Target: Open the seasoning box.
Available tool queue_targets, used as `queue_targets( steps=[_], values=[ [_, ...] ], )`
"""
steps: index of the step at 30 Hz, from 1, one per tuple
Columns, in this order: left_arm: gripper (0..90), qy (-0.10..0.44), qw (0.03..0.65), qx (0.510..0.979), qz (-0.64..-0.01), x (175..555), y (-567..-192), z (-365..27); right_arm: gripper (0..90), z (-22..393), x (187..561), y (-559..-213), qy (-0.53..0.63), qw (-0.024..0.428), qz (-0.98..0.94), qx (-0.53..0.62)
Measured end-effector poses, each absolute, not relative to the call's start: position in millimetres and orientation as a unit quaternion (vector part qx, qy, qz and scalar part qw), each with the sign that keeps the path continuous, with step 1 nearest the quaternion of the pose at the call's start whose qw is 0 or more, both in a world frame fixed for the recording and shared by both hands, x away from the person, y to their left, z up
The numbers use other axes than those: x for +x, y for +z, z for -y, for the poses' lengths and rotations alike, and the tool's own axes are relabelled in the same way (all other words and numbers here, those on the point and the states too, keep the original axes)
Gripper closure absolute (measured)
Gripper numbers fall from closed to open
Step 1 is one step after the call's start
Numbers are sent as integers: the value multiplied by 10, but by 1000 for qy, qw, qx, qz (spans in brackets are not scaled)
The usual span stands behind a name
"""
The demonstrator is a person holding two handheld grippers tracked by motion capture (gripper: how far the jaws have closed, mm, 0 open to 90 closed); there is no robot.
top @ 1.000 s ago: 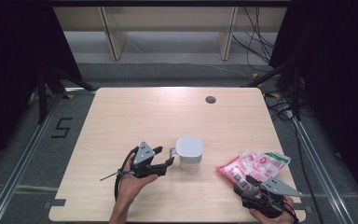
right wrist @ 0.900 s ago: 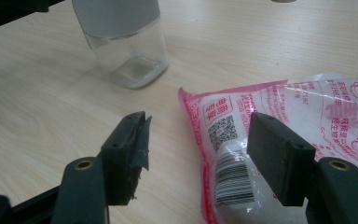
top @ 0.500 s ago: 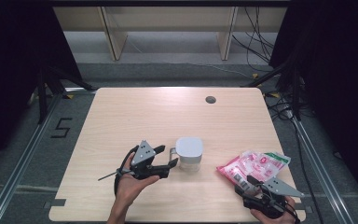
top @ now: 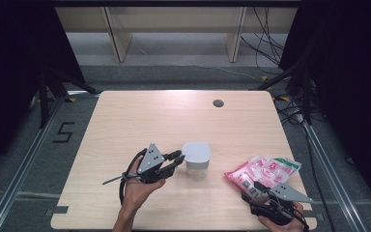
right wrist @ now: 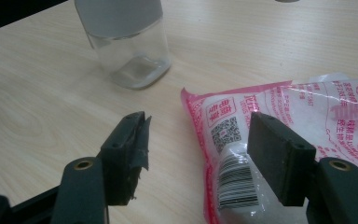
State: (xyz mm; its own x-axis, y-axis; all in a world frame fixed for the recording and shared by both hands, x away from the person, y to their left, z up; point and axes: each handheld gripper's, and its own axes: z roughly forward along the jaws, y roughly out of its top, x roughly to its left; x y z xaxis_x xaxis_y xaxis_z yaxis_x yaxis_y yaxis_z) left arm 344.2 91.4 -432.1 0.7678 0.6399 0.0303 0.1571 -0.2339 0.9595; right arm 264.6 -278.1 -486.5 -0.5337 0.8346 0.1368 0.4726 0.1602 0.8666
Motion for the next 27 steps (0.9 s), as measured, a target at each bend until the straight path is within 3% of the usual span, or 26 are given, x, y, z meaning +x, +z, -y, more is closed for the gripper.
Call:
queue_targets(
  steps=[6,17,18,20,27],
  values=[
    [889,228,552,757,-266,3538,-4328,-894,383,2776,2646,-4859,474,192,-741,435],
    [893,233,534,764,-277,3731,-4355,-805,383,2759,2611,-4849,464,177,-741,452],
    [893,231,532,765,-278,3746,-4368,-799,383,2775,2656,-4867,472,196,-741,435],
    [893,230,530,767,-280,3774,-4398,-795,383,2756,2627,-4853,474,182,-735,450],
    [894,236,521,771,-279,3804,-4429,-794,384,2750,2653,-4862,472,195,-741,436]
  ],
)
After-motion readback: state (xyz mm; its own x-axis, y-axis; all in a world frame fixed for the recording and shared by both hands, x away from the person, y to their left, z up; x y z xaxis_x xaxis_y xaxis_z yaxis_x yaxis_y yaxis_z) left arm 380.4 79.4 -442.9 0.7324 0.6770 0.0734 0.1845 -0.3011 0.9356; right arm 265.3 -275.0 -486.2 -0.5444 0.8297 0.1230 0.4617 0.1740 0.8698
